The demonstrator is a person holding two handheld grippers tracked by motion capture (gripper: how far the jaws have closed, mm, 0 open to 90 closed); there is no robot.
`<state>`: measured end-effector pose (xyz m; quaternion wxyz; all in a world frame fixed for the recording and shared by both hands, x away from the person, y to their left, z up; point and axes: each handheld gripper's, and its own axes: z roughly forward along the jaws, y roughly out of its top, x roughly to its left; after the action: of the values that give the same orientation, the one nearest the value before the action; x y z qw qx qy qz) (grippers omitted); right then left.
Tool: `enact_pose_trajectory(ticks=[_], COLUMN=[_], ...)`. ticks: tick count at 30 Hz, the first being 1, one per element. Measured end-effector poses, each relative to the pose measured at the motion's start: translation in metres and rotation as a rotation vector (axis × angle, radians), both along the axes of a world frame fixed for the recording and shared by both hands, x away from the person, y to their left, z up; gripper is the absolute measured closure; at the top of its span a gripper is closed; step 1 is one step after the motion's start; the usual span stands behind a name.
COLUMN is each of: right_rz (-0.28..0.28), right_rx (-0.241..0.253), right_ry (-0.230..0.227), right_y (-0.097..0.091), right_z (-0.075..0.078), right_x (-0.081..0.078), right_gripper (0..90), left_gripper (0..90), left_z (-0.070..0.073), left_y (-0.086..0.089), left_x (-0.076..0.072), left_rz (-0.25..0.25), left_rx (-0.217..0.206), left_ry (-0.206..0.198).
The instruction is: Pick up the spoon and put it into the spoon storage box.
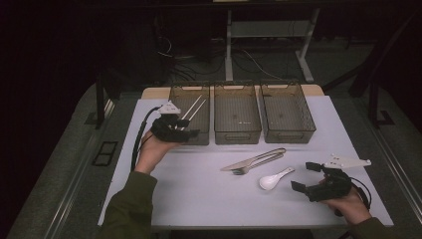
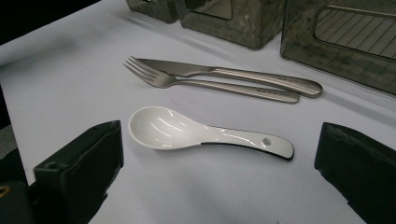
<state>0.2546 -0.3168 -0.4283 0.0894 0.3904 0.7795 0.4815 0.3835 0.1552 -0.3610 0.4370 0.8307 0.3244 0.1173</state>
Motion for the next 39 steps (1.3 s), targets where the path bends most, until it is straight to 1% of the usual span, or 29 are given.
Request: enact_pose_trajectory(ticks=[2, 6, 9, 11, 13, 18, 22, 25, 27, 29, 30, 31, 32, 33, 34, 35, 36, 37, 39], right_rz=[0.000, -0.002, -0.001, 0.000, 0.002, 0.000, 0.001, 0.003, 0.008, 0.008, 0.007, 0.008, 0.005, 0.001, 0.002, 0.004, -0.004, -0.004, -0.008], right_rx=[-0.002, -0.002, -0.003, -0.001, -0.005, -0.005, -0.011, -0.017, -0.025, -0.024, -0.027, -0.022, -0.021, -0.022, -0.019, -0.016, -0.017, -0.013, -0.019], right_ry=[-0.001, -0.001, -0.001, -0.001, -0.002, -0.005, 0.002, 0.008, 0.016, 0.017, 0.015, 0.017, 0.013, 0.011, 0.006, -0.005, -0.008, -0.011, -0.023], right_y=[0.000, 0.000, 0.000, 0.000, 0.001, 0.001, 0.000, 0.000, -0.001, -0.001, -0.001, -0.002, -0.002, -0.002, -0.003, -0.004, -0.004, -0.005, -0.004], right_z=[0.000, 0.000, 0.000, 0.000, 0.000, 0.000, 0.000, 0.001, 0.002, 0.003, 0.004, 0.005, 0.005, 0.006, 0.006, 0.007, 0.008, 0.010, 0.012], right_x=[0.000, 0.000, 0.000, 0.000, 0.000, 0.001, 0.001, 0.001, 0.001, 0.001, 0.001, 0.000, 0.000, 0.000, 0.000, 0.000, 0.001, 0.002, 0.005], right_gripper=[1.2, 1.2, 1.2, 1.2, 1.2, 1.2, 1.2, 1.2, 1.3, 1.3, 3.2, 4.9, 5.5, 8.1, 13.9, 16.3, 21.3, 28.2, 38.7], left_gripper=[35.7, 31.6, 28.6, 27.4, 25.7, 21.7, 16.5, 12.4, 9.8, 4.6, 1.9, 0.0, 0.0, 0.0, 0.0, 0.0, 0.0, 0.0, 0.0], left_z=[-0.002, -0.007, -0.013, -0.017, -0.020, -0.027, -0.035, -0.043, -0.047, -0.051, -0.053, -0.055, -0.056, -0.056, -0.057, -0.057, -0.057, -0.057, -0.057], left_y=[0.000, 0.002, 0.001, 0.000, 0.000, 0.000, 0.002, 0.003, 0.004, 0.004, 0.004, 0.003, 0.003, 0.002, 0.002, 0.001, 0.002, 0.002, 0.002], left_x=[-0.011, -0.032, -0.046, -0.056, -0.064, -0.079, -0.089, -0.095, -0.100, -0.104, -0.106, -0.107, -0.109, -0.110, -0.111, -0.112, -0.111, -0.111, -0.110], left_rz=[-0.003, -0.009, -0.006, -0.013, -0.020, -0.035, -0.060, -0.064, -0.064, -0.071, -0.079, -0.079, -0.073, -0.068, -0.068, -0.067, -0.067, -0.068, -0.069], left_rx=[-0.023, -0.043, -0.035, -0.033, -0.034, -0.055, -0.056, -0.061, -0.075, -0.078, -0.081, -0.075, -0.069, -0.066, -0.064, -0.063, -0.063, -0.067, -0.064], left_ry=[-0.008, -0.024, -0.036, -0.038, -0.049, -0.068, -0.090, -0.091, -0.085, -0.072, -0.065, -0.063, -0.066, -0.067, -0.072, -0.071, -0.071, -0.070, -0.060])
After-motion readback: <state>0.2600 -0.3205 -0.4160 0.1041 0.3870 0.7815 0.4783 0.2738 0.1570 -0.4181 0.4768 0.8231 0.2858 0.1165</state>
